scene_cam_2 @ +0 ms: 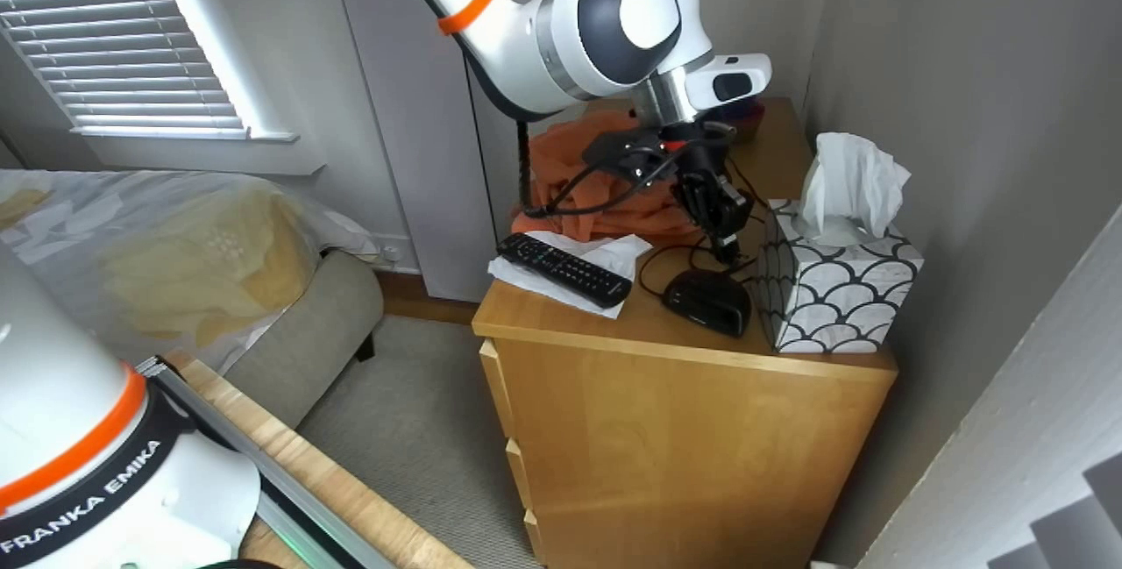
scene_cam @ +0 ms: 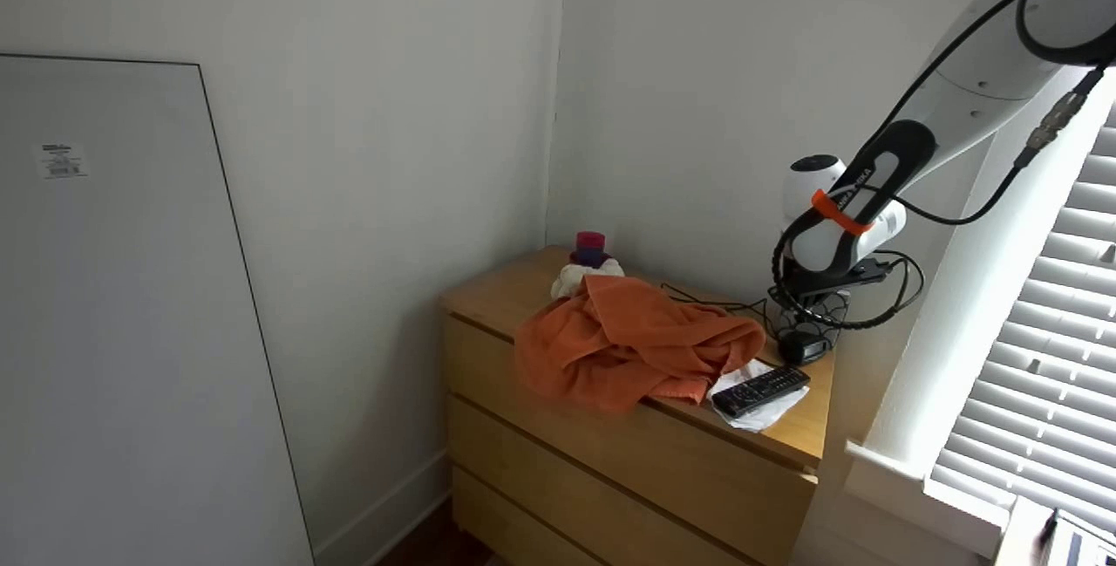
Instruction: Press a button on the black device
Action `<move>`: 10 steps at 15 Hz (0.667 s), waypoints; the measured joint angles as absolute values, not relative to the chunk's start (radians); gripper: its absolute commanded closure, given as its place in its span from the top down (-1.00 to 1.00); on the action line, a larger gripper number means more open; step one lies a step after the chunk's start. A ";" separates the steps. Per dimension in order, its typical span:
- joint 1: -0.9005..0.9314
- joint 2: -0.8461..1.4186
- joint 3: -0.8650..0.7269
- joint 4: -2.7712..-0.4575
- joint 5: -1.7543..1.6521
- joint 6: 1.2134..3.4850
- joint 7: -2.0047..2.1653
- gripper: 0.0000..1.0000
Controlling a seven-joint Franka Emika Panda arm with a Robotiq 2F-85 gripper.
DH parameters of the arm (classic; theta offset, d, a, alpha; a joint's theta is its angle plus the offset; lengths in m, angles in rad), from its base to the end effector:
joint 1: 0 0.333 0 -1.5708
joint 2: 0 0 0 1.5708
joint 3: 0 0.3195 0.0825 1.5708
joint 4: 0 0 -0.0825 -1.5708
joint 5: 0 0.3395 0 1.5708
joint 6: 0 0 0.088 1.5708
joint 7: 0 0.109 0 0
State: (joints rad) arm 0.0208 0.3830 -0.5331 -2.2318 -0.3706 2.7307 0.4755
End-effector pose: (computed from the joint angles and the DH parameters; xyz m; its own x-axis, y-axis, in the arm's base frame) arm 0.4793 -0.2474 0.2720 0.8185 -0.5276 0.2273 -0.5743 -0.7618 0.2998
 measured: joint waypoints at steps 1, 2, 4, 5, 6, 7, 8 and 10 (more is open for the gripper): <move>0.013 0.368 -0.521 -2.233 -0.362 2.720 0.461 -0.46; 0.003 0.351 -0.507 -2.234 -0.353 2.707 0.441 -0.32; -0.030 0.305 -0.461 -2.242 -0.306 2.676 0.369 -0.02; -0.052 0.276 -0.430 -2.247 -0.268 2.653 0.317 0.11; -0.075 0.246 -0.398 -2.254 -0.228 2.621 0.260 0.24; -0.097 0.216 -0.368 -2.259 -0.187 2.583 0.202 0.41; -0.117 0.186 -0.341 -2.263 -0.148 2.537 0.138 0.55; -0.147 0.134 -0.301 -2.269 -0.089 2.461 0.012 0.85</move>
State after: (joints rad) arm -0.1475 0.1338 -0.3009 -2.2694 -0.0885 2.4611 0.0124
